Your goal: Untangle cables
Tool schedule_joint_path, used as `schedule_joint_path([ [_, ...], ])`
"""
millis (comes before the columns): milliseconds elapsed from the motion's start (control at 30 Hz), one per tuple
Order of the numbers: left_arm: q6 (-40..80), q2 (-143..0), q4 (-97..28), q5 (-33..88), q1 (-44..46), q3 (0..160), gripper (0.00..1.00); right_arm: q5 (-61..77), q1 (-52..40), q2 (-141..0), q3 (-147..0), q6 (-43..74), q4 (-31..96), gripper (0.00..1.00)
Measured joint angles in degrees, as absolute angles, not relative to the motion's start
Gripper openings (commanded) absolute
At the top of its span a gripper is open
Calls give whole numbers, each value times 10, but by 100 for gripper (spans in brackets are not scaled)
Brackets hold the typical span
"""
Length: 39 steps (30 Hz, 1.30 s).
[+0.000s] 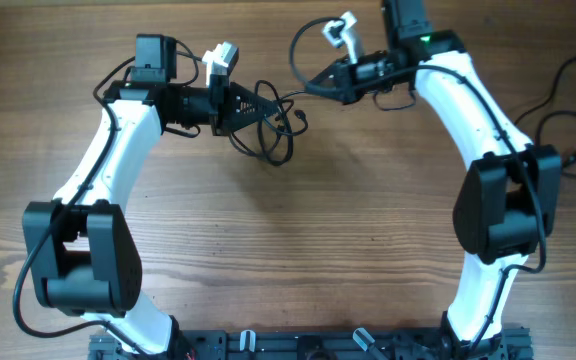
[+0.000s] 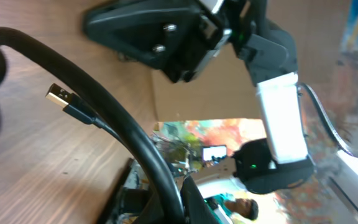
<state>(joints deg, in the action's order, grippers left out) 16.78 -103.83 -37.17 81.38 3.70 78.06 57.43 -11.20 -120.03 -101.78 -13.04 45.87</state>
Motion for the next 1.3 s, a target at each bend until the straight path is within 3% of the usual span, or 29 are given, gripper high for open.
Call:
schedule_joint_path([
  [400,261,-1038,-389,607,30,780,4,453,-97,-1200,-1018,12,477,5],
  [533,350,-1038,-304,621,30,779,4,432,-105,-1200,-1018,28,484,4],
  [667,423,-1039,-169,694,30,775,4,425,-121,-1200,-1018,26,488,5],
  [700,474,-1039,-86,751,30,775,4,425,-125,-1200,-1018,25,488,6],
  [767,534,-1040,17,797,30,775,4,423,-131,-1200,-1018,24,486,10],
  [867,591,-1032,60,843,30,775,4,423,-135,-1200,-1017,23,481,18],
  [1000,631,-1023,63,871,30,775,4,436,-134,-1200,-1017,18,461,46],
  [1067,643,-1019,63,878,29,775,4,453,-132,-1200,-1017,15,444,55],
  [1300,679,-987,63,884,13,775,4,507,-117,-1200,-1017,17,425,61],
])
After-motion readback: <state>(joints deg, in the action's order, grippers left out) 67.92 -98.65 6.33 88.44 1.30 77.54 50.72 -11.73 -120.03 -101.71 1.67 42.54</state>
